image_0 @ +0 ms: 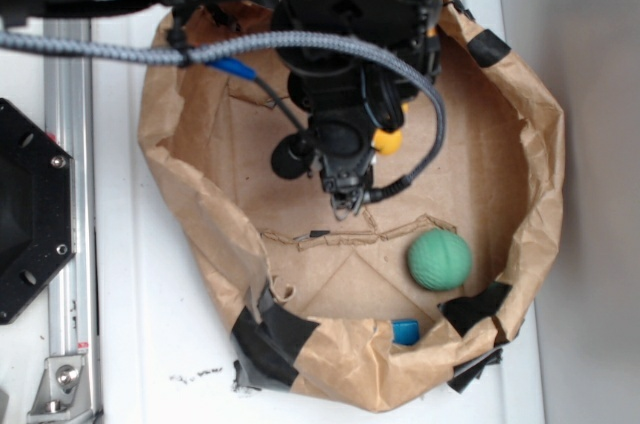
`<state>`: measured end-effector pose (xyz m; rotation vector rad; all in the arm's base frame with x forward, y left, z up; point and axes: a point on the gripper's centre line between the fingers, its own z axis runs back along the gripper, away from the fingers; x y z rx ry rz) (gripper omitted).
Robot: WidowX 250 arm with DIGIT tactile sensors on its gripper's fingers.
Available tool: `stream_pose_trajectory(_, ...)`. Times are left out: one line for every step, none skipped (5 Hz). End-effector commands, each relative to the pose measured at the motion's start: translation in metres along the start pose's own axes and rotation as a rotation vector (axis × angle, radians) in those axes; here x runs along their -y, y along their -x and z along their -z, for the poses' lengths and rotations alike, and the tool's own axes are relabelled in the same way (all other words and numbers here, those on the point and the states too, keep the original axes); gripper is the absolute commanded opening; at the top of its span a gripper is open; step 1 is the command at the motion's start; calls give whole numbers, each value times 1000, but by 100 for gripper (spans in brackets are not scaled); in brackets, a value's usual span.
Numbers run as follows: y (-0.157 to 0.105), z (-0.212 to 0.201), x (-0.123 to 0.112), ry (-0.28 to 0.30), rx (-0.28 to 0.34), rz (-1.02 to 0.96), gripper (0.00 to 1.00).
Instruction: Grab the yellow duck.
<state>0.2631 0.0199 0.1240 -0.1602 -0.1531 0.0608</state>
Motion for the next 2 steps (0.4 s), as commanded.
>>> stream_pose_trajectory(-7,-11,8,36,58,-27,0)
stream_pose_trajectory(-5,-13,8,31,46,-25,0)
